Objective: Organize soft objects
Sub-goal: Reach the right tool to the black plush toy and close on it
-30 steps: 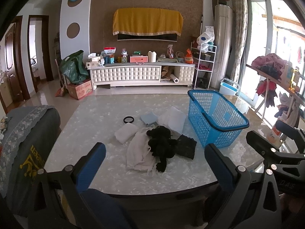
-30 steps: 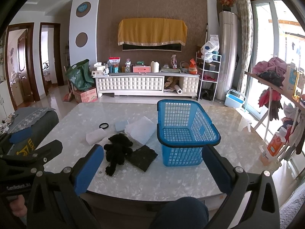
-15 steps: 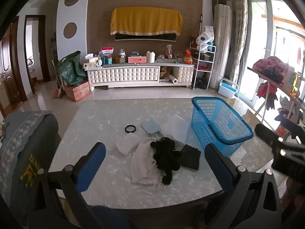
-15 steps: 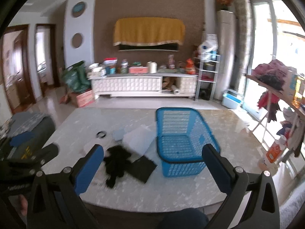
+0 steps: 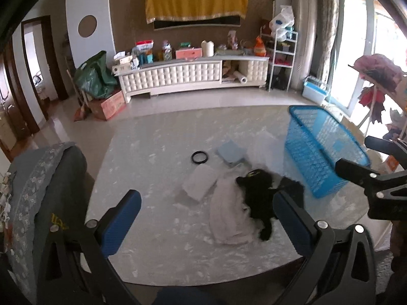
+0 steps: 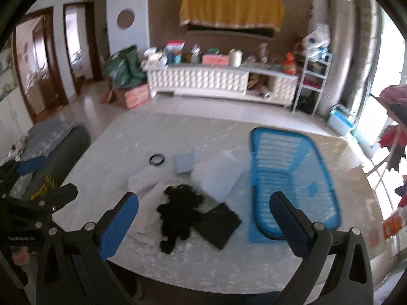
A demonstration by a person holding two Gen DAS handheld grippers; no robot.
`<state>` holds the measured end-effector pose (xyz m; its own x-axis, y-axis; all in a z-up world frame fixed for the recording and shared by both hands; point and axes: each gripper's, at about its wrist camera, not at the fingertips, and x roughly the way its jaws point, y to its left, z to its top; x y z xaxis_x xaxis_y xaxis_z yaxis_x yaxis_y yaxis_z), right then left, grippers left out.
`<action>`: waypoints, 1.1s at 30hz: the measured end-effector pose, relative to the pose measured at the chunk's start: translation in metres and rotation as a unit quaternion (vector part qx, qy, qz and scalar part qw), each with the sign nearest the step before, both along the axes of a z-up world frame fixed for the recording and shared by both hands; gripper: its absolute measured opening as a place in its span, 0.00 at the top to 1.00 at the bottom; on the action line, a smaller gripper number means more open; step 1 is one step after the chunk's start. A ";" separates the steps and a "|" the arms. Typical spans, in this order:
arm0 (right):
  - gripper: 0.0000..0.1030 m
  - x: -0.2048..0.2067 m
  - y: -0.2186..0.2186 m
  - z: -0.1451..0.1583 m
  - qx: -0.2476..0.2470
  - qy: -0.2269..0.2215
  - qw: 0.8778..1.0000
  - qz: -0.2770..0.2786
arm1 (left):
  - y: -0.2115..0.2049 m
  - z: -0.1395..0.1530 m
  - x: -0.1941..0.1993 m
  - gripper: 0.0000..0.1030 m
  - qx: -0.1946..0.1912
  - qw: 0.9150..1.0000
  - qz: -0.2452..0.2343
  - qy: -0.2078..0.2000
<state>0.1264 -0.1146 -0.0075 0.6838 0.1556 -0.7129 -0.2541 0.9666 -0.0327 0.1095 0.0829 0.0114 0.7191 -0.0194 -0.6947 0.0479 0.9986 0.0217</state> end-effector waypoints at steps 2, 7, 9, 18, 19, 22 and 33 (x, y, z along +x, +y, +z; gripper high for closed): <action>0.00 0.011 0.010 -0.013 -0.002 0.025 1.000 0.014 | 0.004 -0.008 0.006 0.00 0.006 1.000 0.001 0.009; 0.00 0.033 0.025 -0.039 -0.005 0.076 0.997 0.025 | 0.014 -0.031 0.023 0.00 -0.001 0.999 -0.006 0.032; 0.05 0.041 0.031 -0.050 -0.004 0.098 0.995 0.026 | 0.017 -0.044 0.033 0.00 -0.012 0.999 -0.012 0.052; 0.10 0.083 0.049 -0.093 -0.025 0.178 0.983 0.032 | 0.026 -0.097 0.067 0.00 -0.041 0.993 -0.021 0.105; 0.10 0.086 0.047 -0.098 -0.028 0.185 0.982 0.026 | 0.028 -0.104 0.071 0.00 -0.044 0.993 -0.021 0.111; 0.14 0.100 0.046 -0.115 -0.023 0.206 0.978 0.021 | 0.031 -0.117 0.080 0.00 -0.054 0.991 -0.025 0.122; 0.36 0.129 0.039 -0.160 -0.009 0.279 0.960 0.012 | 0.029 -0.145 0.101 0.00 -0.050 0.988 -0.034 0.146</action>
<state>0.2550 -0.0757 -0.1677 0.1916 0.1510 -0.9698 -0.2597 0.9607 0.0983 0.2109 0.1122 -0.1336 0.4839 -0.1396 -0.8639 0.1047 0.9893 -0.1013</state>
